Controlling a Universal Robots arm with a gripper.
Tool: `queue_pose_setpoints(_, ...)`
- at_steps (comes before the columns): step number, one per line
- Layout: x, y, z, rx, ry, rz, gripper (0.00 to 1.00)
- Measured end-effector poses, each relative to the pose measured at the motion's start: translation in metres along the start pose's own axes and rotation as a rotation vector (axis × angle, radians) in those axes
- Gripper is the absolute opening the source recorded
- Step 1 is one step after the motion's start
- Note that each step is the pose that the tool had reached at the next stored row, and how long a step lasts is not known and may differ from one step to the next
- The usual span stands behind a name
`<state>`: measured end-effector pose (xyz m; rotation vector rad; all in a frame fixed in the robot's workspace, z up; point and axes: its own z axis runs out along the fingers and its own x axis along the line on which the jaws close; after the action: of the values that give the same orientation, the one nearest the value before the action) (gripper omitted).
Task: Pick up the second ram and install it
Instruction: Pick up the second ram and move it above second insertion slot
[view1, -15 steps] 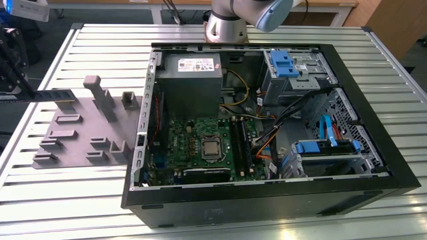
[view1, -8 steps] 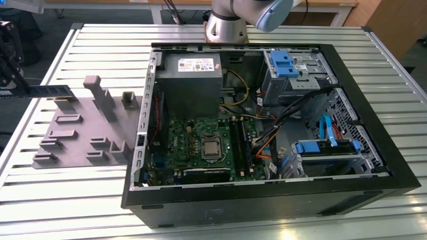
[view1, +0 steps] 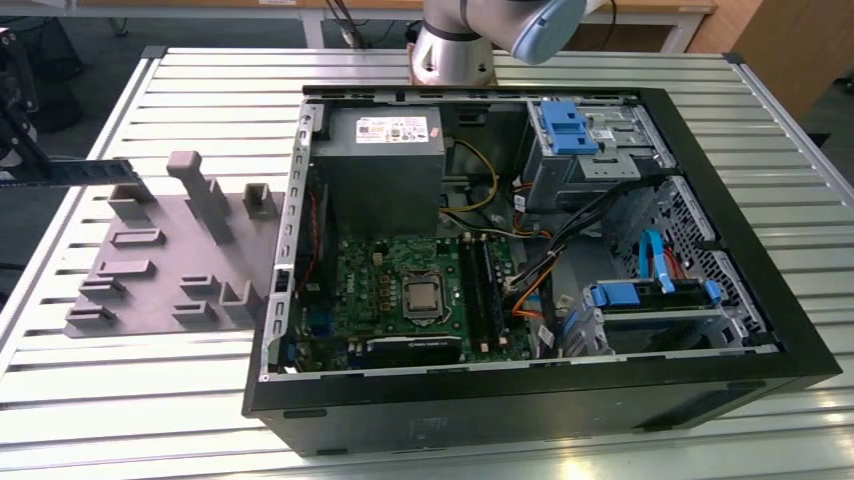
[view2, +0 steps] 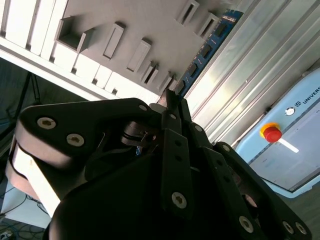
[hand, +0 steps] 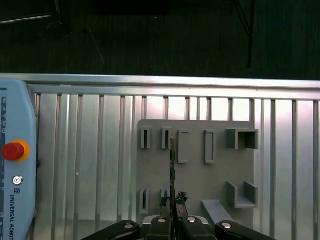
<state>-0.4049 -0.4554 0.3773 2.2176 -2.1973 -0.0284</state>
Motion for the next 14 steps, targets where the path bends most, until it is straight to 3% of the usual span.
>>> queue_pose_setpoints(8, 0.0000, 0.0004, -0.0126, 0.0001, 0.0000, 0.000, 0.14)
queue_pose_setpoints(14, 0.0000, 0.0004, -0.0139, 0.0000, 0.0000, 0.000, 0.14)
